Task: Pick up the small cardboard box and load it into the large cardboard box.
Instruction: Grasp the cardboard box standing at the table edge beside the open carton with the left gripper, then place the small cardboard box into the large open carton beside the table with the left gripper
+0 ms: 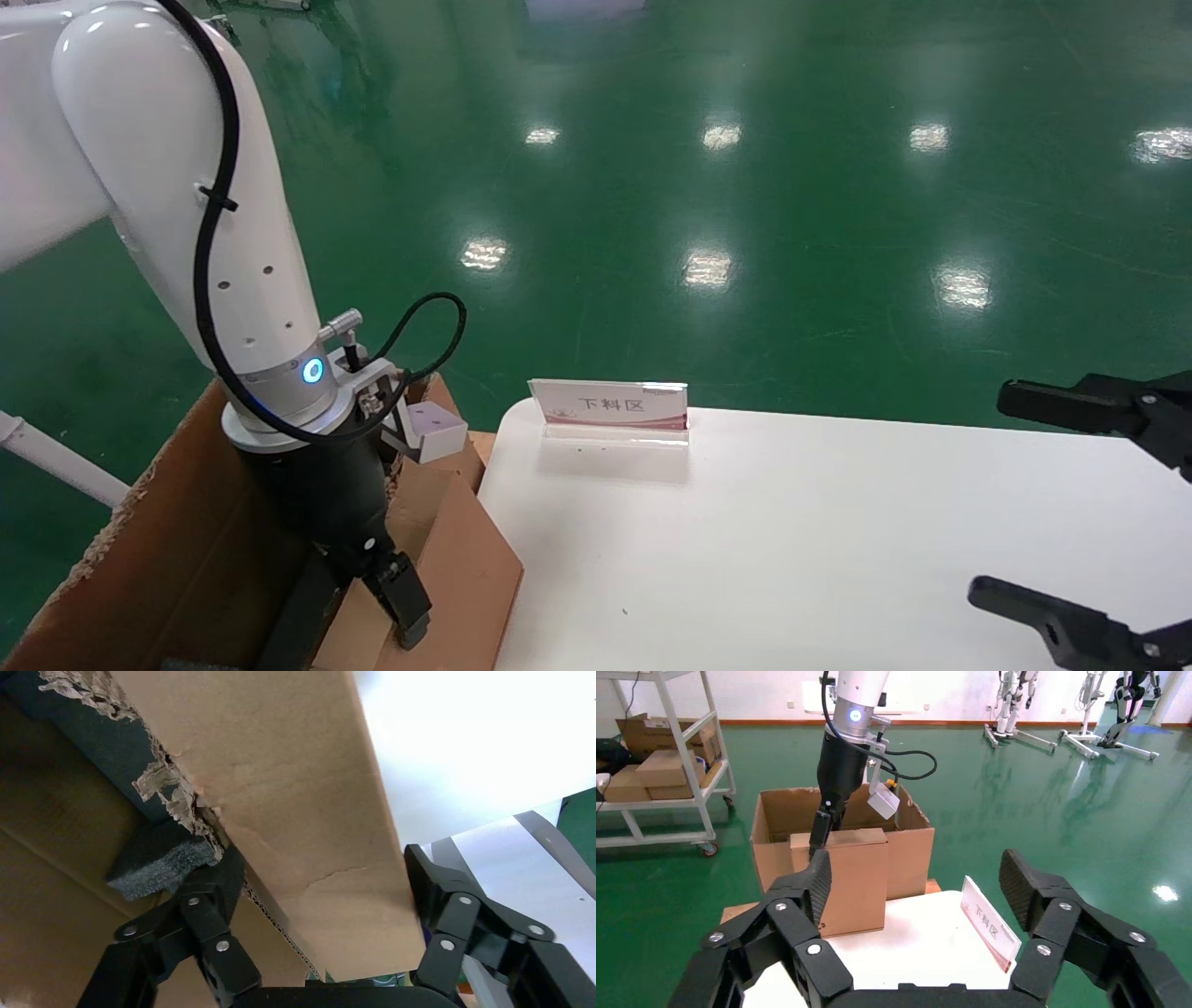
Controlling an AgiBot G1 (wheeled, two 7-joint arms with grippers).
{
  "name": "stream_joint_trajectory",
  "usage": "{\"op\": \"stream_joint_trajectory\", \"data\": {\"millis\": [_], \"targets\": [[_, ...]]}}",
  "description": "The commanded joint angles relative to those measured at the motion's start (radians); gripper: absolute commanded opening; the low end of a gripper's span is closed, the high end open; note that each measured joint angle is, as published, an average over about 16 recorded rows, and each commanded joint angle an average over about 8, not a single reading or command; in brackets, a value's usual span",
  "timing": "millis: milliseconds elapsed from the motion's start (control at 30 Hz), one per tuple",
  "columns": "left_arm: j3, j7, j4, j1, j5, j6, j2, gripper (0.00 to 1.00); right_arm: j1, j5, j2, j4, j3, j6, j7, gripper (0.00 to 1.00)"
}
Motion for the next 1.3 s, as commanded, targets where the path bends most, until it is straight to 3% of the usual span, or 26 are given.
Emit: {"op": "stream_joint_trajectory", "data": {"millis": [33, 67, 100, 633, 1033, 1300], "targets": [[0.0, 0.0, 0.0, 0.0, 0.0, 0.0, 0.0, 0.0, 0.0, 0.0, 0.0, 0.0, 0.0, 0.0, 0.0, 0.82], [0.0, 0.0, 0.0, 0.0, 0.0, 0.0, 0.0, 0.0, 0.0, 0.0, 0.0, 0.0, 0.0, 0.0, 0.0, 0.94], [0.0, 0.0, 0.0, 0.0, 0.0, 0.0, 0.0, 0.0, 0.0, 0.0, 0.0, 0.0, 0.0, 0.0, 0.0, 1.0], [-0.033, 0.015, -0.007, -0.034, -0.009, 0.004, -0.005, 0.0, 0.0, 0.0, 0.0, 0.0, 0.0, 0.0, 0.0, 1.0], [-0.1, 0.065, -0.058, -0.284, -0.057, 0.017, -0.1, 0.0, 0.0, 0.0, 0.0, 0.0, 0.0, 0.0, 0.0, 1.0], [-0.117, 0.081, -0.09, -0.437, -0.033, 0.021, -0.179, 0.0, 0.0, 0.0, 0.0, 0.0, 0.0, 0.0, 0.0, 1.0]]}}
